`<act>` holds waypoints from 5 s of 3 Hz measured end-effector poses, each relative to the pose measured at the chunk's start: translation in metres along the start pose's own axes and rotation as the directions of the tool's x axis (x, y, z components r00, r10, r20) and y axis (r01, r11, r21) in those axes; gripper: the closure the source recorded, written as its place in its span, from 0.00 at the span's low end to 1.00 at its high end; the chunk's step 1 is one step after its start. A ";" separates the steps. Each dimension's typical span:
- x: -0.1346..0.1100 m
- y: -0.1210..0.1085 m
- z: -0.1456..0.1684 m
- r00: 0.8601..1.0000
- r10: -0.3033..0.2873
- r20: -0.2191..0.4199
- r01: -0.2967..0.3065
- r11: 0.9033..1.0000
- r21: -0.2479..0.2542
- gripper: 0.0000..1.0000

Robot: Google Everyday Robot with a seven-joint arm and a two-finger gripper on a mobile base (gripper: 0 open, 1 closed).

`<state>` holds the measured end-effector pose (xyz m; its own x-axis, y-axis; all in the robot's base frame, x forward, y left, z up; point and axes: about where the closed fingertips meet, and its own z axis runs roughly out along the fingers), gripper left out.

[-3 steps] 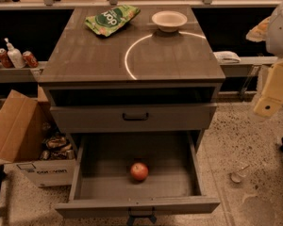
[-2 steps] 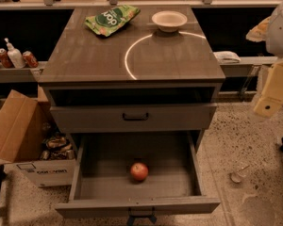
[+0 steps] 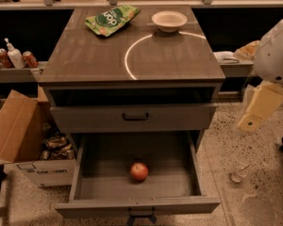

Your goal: Pick apple from middle drawer and place on counter

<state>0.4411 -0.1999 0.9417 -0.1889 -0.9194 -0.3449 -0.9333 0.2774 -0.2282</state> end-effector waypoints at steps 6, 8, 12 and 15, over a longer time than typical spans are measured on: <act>-0.046 0.053 0.180 0.936 0.163 0.311 -0.110 0.977 -0.180 0.00; -0.047 0.054 0.179 0.937 0.159 0.311 -0.107 0.978 -0.180 0.16; -0.047 0.054 0.181 0.943 0.115 0.312 -0.074 0.987 -0.141 0.00; 0.015 0.012 0.276 0.962 0.111 0.250 -0.060 0.977 -0.205 0.00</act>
Offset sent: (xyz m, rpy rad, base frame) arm 0.0016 0.0209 -0.0361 0.1311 0.0139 0.0090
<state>0.5110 -0.1331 0.6823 -0.2091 -0.7837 -0.5849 -0.9631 0.2688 -0.0158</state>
